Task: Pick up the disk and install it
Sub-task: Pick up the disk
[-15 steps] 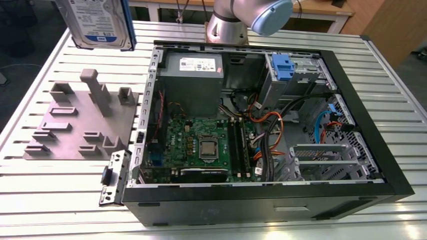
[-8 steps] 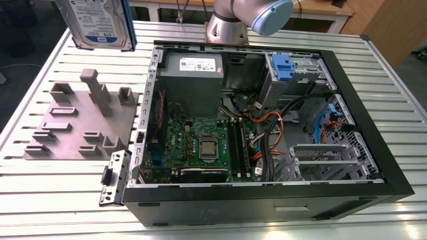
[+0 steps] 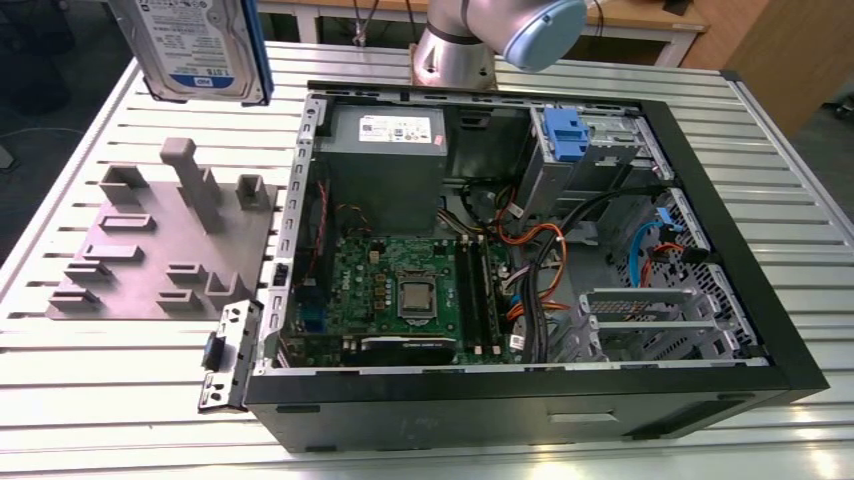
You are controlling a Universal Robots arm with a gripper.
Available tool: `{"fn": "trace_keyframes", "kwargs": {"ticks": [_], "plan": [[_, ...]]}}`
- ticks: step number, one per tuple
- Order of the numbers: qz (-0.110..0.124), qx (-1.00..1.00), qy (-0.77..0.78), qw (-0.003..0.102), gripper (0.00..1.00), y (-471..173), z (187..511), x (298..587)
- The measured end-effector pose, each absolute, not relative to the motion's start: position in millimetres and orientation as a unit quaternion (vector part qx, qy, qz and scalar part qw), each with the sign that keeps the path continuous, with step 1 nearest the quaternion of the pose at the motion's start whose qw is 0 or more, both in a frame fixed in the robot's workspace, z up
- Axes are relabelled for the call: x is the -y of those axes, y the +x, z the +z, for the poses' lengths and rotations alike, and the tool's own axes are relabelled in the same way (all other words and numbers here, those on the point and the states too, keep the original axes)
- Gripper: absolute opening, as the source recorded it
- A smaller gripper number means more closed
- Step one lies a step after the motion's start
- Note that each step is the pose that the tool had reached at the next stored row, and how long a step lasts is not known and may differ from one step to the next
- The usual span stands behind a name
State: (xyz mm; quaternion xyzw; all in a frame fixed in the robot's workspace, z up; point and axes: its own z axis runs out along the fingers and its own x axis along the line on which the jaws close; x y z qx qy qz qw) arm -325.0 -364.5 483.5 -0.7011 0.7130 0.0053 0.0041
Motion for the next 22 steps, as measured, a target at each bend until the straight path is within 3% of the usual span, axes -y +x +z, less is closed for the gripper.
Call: {"fn": "trace_keyframes", "kwargs": {"ticks": [22], "plan": [[0.005,-0.713,-0.701,0.003,0.36,-315.0,481.8,383.7]]}}
